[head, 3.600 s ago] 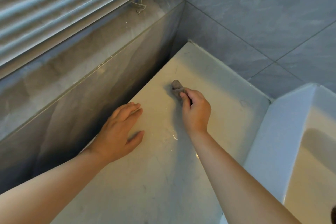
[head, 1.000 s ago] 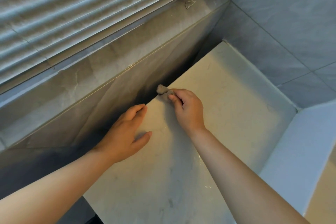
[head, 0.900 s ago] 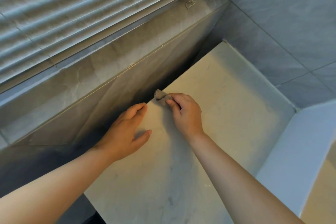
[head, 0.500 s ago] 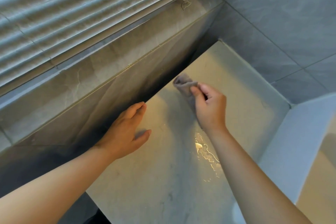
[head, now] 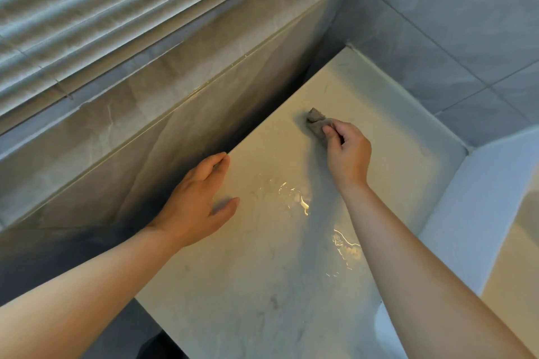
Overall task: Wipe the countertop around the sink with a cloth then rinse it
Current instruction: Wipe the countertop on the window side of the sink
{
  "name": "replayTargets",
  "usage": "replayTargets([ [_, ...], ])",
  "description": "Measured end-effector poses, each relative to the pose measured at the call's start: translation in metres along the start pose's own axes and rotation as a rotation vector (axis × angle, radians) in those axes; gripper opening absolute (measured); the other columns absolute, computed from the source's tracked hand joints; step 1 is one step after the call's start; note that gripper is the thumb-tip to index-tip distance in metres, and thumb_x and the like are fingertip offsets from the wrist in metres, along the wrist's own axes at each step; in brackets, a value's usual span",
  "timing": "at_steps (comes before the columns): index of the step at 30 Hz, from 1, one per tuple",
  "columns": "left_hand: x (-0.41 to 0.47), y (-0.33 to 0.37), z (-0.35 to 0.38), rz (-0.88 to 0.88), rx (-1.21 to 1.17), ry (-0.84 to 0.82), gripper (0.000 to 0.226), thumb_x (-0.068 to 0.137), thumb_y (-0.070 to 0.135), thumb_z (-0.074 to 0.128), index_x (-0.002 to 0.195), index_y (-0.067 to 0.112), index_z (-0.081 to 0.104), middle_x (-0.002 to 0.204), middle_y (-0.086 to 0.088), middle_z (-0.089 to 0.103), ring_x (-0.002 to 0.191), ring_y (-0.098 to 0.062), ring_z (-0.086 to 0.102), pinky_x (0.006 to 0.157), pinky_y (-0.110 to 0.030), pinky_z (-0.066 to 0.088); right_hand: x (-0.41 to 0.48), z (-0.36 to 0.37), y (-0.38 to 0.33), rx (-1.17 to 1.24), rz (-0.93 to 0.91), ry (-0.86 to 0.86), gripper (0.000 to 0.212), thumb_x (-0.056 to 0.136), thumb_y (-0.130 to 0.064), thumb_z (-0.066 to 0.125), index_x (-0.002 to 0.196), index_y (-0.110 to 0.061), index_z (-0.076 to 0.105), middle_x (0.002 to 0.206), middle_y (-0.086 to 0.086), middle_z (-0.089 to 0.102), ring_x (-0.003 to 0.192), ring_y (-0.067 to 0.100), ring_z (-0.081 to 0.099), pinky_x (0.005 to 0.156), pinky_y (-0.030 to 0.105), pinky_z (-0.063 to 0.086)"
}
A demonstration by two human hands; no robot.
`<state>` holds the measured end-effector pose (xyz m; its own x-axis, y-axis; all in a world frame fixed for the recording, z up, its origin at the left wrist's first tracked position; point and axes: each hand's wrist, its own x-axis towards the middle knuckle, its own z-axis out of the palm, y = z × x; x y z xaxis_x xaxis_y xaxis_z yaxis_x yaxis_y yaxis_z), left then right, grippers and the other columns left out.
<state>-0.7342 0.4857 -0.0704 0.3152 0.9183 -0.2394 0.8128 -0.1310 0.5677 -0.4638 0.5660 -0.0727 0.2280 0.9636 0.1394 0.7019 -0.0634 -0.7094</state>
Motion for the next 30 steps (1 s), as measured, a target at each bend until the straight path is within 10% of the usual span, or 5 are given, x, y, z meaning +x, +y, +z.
replayTargets([
  [9,0.0,0.004,-0.001,-0.018,0.014,-0.002,0.078,0.088,0.049,0.051,0.151,0.018,0.016,0.157,0.01,0.006,0.144,-0.012,0.007,0.117,-0.034,0.021,-0.062,0.011,-0.015,0.034,-0.036,-0.036,0.021,0.088,-0.024,0.052,0.093,-0.021,0.072,0.094,-0.009,0.069,0.089,0.01,0.06,0.078,0.031,0.05],
  [15,-0.016,0.012,-0.001,0.257,0.108,0.063,0.05,0.087,0.044,0.049,0.125,0.013,0.058,0.133,-0.003,0.053,0.124,-0.021,0.048,0.1,-0.041,0.046,-0.094,0.014,-0.025,0.046,-0.021,-0.05,0.024,0.087,-0.029,0.049,0.091,-0.022,0.071,0.091,-0.01,0.069,0.087,0.01,0.06,0.075,0.032,0.05],
  [30,-0.024,0.008,0.019,0.269,0.229,-0.006,0.065,0.085,0.052,0.044,0.129,0.004,0.056,0.14,-0.009,0.048,0.132,-0.026,0.038,0.112,-0.039,0.029,-0.043,-0.067,0.005,-0.015,0.105,0.246,0.016,0.087,-0.016,0.057,0.073,-0.015,0.063,0.06,-0.013,0.046,0.057,0.001,0.042,0.055,0.016,0.032],
])
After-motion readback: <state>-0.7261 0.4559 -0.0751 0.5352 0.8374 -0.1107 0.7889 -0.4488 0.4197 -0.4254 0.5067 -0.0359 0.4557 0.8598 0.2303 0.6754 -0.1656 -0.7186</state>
